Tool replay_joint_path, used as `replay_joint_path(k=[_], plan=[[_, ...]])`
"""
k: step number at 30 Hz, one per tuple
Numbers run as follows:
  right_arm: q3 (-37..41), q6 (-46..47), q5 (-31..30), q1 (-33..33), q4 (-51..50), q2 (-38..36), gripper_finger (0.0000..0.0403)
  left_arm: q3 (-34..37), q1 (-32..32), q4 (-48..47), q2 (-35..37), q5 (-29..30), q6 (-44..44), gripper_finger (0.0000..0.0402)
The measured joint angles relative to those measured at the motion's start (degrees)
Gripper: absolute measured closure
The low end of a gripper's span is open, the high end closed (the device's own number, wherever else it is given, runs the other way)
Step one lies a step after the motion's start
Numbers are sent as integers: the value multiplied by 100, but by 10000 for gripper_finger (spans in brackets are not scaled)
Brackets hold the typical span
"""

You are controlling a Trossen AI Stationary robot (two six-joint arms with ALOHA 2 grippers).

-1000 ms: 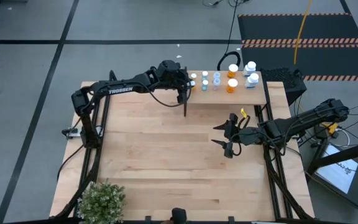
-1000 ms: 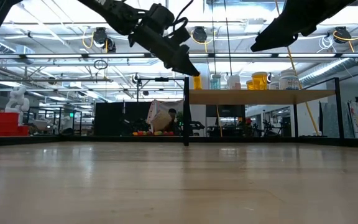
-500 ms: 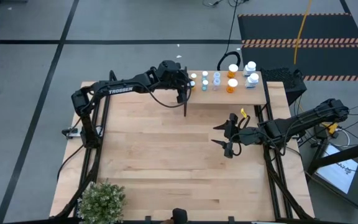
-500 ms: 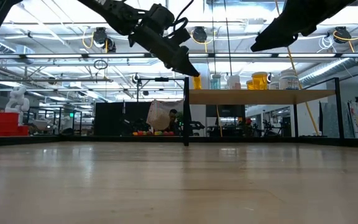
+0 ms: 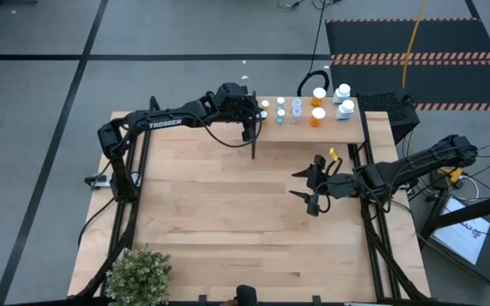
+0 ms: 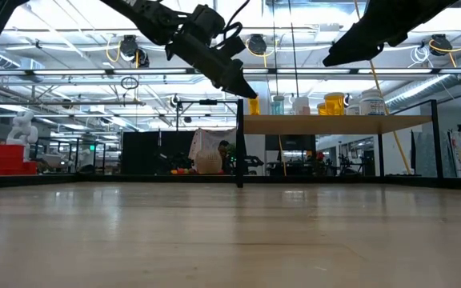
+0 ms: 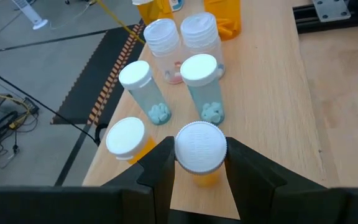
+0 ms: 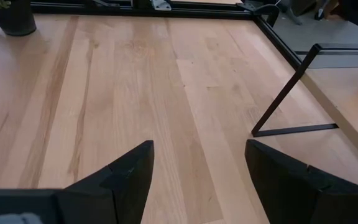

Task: Pick and place medicine bottles onto shelf by color
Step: Put the small orange pill bottle on the shelf aligned with the other small orange pill bottle

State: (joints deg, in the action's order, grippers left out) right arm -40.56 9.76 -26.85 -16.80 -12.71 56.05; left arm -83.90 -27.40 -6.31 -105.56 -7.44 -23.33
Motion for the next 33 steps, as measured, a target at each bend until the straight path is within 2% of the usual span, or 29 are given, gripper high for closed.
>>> replay_joint_path(k=[23, 33], plan=[[0, 0, 0, 0, -2, 0, 154, 0, 5, 2, 0, 0, -101, 266], [0, 0, 7, -1, -2, 0, 154, 0, 4, 103, 0, 4, -100, 223]])
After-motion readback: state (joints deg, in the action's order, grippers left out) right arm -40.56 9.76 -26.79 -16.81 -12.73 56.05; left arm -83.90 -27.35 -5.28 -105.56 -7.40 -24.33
